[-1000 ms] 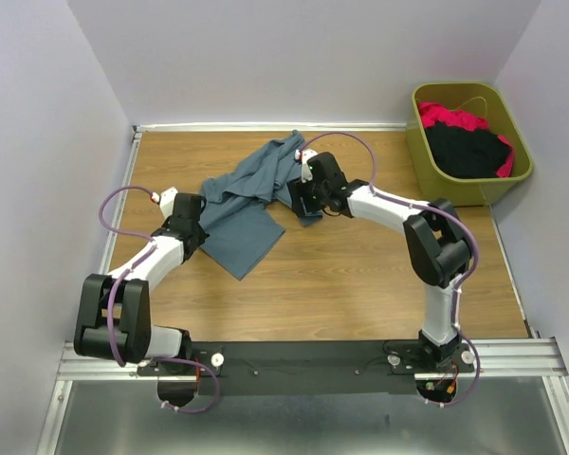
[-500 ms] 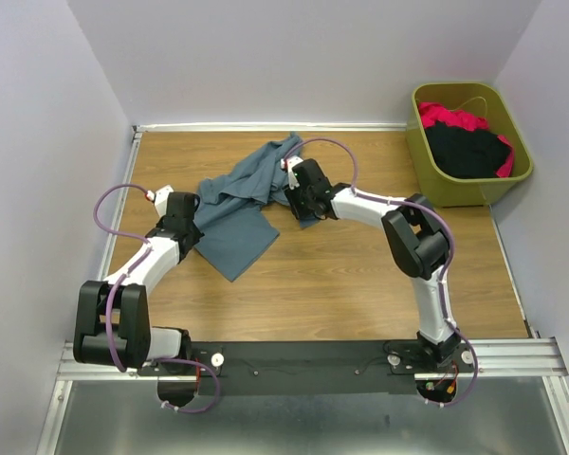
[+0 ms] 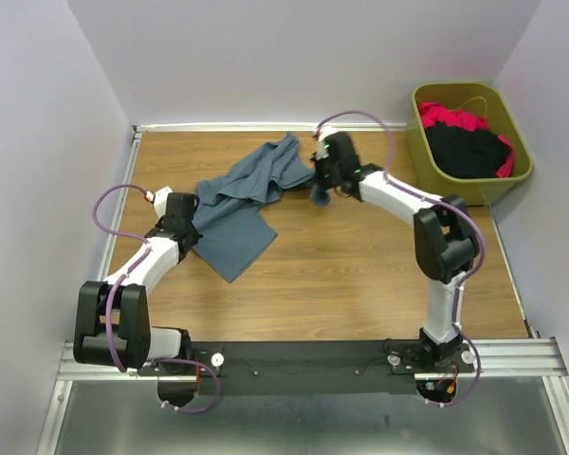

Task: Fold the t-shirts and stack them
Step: Flatten the tshirt out

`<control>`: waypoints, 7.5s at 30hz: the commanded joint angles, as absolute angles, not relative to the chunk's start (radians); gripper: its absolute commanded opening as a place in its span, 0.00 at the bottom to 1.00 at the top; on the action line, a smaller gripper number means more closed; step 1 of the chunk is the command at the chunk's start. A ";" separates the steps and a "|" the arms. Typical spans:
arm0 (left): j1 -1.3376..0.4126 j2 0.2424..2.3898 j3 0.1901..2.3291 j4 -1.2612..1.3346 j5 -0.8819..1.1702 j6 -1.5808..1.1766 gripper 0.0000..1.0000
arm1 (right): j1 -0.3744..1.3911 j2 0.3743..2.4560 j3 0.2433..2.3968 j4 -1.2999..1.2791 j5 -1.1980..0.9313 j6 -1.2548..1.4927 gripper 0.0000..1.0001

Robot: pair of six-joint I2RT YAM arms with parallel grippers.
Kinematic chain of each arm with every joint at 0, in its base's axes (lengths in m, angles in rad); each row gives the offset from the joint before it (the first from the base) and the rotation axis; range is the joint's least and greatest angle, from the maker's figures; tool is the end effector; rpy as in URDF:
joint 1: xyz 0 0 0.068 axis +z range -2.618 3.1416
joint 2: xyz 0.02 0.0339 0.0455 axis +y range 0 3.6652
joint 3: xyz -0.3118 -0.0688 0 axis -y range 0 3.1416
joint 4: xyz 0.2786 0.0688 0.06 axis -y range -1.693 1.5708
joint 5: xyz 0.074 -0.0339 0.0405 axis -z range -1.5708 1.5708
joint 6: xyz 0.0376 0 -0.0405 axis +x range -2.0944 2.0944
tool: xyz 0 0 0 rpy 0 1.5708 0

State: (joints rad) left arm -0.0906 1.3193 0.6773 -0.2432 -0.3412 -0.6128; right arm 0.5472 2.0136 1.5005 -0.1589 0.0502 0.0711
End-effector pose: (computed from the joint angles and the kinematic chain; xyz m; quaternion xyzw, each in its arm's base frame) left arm 0.2708 -0.0120 0.2120 -0.2947 0.8820 0.0360 0.3660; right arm 0.4391 0.2653 0.2413 -0.2017 0.8776 0.1106 0.4206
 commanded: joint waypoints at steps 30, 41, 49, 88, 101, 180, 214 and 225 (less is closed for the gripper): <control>-0.052 1.040 0.712 -0.462 -0.230 -0.601 0.00 | 0.150 1.523 0.976 -0.584 0.049 0.397 0.45; -0.052 0.922 0.785 -0.517 -0.172 -0.554 0.83 | 0.515 1.560 1.127 -0.479 0.081 0.230 0.56; -0.054 0.917 0.726 -0.417 -0.074 -0.519 0.84 | 0.621 1.833 1.351 -0.376 0.072 0.247 0.59; -0.067 0.981 0.663 -0.311 0.060 -0.488 0.83 | 0.239 1.993 1.702 -0.344 0.020 0.324 0.54; -0.167 1.409 0.888 -0.227 0.038 -0.477 0.61 | 0.446 1.810 1.217 -0.330 -0.103 0.354 0.52; -0.277 1.478 1.060 -0.261 -0.110 -0.481 0.80 | 0.475 1.683 1.120 -0.328 -0.207 0.204 0.62; -0.083 0.925 0.793 -0.397 -0.178 -0.496 0.75 | 1.064 1.994 1.264 -0.265 -0.116 0.540 0.06; -0.083 0.937 0.767 -0.368 -0.129 -0.477 0.75 | 1.140 1.896 1.282 -0.360 -0.239 0.552 0.44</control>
State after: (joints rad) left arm -0.0860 0.9306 0.7879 -0.3862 -0.1715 -0.4965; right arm 1.1286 1.9587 1.2545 -0.2764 -0.2043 0.5495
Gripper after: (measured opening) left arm 0.753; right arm 0.394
